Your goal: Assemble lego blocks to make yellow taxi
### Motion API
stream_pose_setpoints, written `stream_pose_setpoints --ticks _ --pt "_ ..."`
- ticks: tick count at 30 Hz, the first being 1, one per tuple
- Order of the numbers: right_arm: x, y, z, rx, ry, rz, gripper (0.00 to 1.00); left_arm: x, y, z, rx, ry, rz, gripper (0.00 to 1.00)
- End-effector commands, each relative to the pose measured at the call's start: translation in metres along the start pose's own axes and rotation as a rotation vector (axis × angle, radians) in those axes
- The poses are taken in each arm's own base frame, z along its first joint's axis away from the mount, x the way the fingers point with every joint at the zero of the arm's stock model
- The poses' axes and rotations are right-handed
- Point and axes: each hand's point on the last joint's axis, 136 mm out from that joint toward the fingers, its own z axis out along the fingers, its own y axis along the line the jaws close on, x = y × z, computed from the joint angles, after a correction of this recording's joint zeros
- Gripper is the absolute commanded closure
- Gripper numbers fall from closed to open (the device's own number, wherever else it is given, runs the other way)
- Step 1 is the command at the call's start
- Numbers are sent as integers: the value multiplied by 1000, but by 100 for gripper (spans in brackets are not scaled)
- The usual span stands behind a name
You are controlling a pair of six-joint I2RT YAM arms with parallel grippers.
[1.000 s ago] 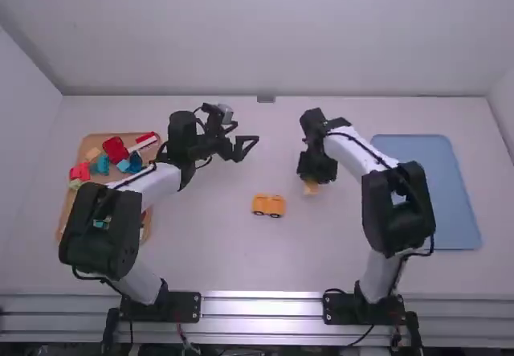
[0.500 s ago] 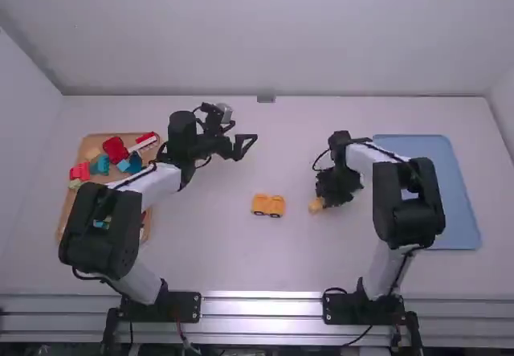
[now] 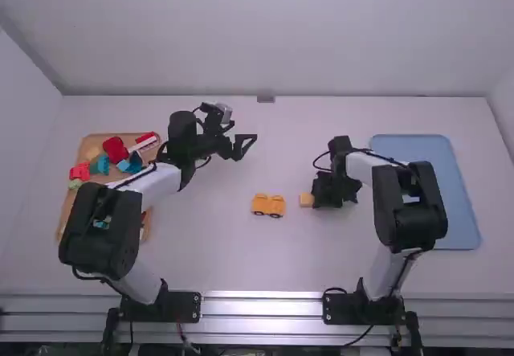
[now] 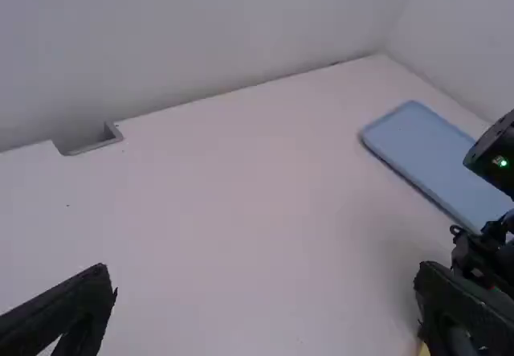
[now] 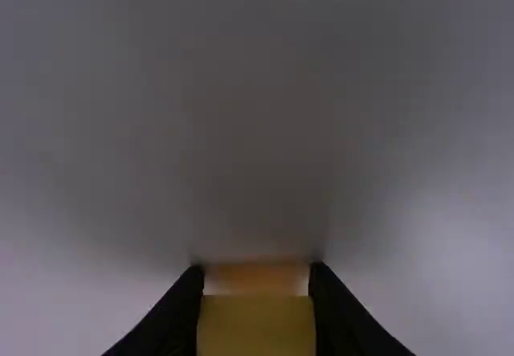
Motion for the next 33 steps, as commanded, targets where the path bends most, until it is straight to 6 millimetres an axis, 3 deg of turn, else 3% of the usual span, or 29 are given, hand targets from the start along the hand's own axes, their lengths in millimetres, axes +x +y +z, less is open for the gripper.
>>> stream_pose_setpoints --ticks 1,8,17,23,24,25,26,27,28,29,30,33 --pt "-13 -12 5 62 -64 42 100 -3 0 0 4 -6 20 1" --pt "-7 -10 -8 92 -91 39 100 -3 0 0 4 -5 19 1" --pt "-9 -7 -11 87 -100 43 99 -2 0 0 4 -5 19 1" --pt "-9 -8 -11 90 -95 45 89 -2 0 0 3 -5 19 1" --pt "-9 -8 -11 90 -96 46 75 -3 0 0 4 -5 19 1" --pt "-9 -8 -11 90 -96 45 67 -2 0 0 3 -5 19 1" --pt "-9 -8 -11 90 -96 46 50 -2 0 0 4 -5 19 1" --pt "-9 -8 -11 89 -95 45 49 -2 0 0 4 -5 18 1" --pt "-8 -8 -11 91 -96 41 39 -2 0 0 4 -5 19 1" --pt "-7 -8 -10 92 -96 39 38 -2 0 0 4 -4 19 1" --pt "-7 -8 -10 92 -97 37 24 -2 0 0 4 -5 19 1" --pt "-7 -8 -11 91 -91 42 4 -2 0 0 4 -5 19 1"
